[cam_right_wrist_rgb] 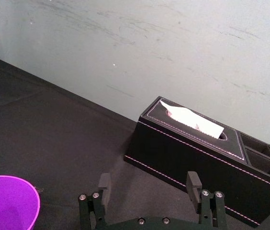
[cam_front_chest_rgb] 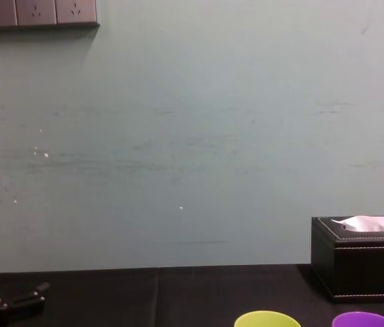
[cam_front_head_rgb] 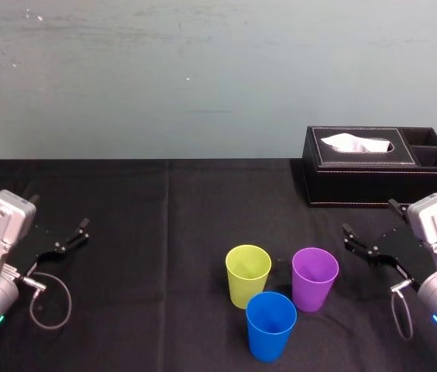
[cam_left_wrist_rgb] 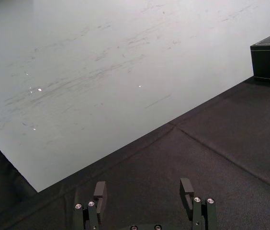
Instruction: Stack the three plastic cups sequentially using one hand.
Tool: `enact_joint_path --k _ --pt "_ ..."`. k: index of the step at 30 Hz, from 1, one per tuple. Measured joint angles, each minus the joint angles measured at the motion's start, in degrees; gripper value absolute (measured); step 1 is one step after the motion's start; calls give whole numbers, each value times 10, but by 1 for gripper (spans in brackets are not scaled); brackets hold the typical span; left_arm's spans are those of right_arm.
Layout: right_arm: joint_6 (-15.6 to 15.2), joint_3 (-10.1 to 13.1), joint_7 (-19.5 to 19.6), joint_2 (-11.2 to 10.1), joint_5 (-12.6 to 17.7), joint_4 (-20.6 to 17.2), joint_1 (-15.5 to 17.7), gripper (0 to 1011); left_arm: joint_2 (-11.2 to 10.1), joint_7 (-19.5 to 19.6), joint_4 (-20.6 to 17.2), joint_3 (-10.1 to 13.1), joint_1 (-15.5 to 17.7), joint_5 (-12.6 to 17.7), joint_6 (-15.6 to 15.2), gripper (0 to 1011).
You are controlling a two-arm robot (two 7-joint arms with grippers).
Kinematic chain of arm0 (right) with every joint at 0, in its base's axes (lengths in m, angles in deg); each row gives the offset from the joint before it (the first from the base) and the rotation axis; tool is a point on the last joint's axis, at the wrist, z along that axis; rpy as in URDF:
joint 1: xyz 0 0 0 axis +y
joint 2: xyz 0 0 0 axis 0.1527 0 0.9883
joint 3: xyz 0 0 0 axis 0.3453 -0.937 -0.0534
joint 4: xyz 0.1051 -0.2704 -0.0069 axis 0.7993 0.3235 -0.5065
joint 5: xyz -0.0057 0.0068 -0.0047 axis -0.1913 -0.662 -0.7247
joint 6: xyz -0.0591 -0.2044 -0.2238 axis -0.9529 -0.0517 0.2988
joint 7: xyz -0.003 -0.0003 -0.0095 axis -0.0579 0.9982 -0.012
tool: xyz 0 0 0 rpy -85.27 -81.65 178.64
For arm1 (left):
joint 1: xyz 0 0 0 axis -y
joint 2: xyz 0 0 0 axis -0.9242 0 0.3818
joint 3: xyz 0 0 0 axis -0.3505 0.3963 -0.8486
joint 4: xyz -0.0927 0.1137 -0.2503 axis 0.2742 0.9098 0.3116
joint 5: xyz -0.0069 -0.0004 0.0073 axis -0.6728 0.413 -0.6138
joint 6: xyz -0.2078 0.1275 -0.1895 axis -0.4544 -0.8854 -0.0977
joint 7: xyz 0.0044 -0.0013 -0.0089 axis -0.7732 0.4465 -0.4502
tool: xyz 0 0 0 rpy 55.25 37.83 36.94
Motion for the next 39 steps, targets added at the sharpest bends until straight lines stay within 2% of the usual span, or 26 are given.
enact_joint_path --k 26,34,39 --pt "0 0 0 0 0 0 0 1002 0 0 0 0 0 0 0 1000" --pt "9 20 -13 8 7 1 3 1002 0 0 0 0 0 0 0 1000" --pt "-6 37 -22 2 23 -23 23 1003 0 0 0 0 0 0 0 1000"
